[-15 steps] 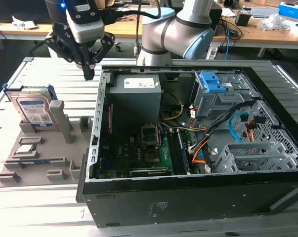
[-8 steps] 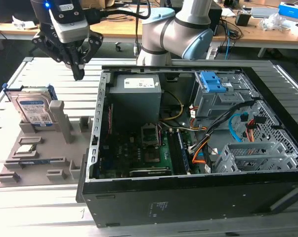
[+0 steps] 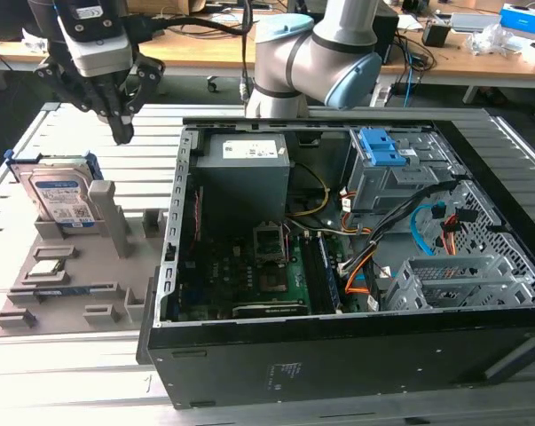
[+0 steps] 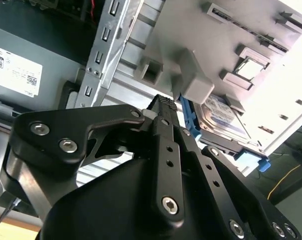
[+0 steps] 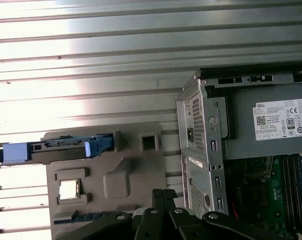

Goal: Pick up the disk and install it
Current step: 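Reach for the disk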

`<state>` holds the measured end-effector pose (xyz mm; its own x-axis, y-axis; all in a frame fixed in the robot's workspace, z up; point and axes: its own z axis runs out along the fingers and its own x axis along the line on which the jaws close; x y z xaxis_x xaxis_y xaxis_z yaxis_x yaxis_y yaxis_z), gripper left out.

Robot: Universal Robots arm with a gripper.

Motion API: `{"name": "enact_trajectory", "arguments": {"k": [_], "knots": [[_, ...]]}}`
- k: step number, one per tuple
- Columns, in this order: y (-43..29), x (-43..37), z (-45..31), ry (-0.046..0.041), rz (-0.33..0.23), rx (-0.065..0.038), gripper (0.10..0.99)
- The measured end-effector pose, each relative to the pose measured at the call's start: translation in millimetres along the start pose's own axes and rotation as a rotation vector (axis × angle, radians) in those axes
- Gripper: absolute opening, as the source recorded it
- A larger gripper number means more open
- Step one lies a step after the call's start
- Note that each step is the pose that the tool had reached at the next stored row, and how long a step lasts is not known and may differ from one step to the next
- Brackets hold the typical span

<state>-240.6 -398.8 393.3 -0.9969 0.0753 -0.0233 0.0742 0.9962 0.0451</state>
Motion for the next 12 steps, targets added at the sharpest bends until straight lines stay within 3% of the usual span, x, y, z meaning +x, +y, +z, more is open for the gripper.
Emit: {"name": "enact_trajectory", "arguments": {"k": [12], "knots": [[-1.9, 25.6, -0.7, 0.0, 0.0, 0.0, 0.106]]}}
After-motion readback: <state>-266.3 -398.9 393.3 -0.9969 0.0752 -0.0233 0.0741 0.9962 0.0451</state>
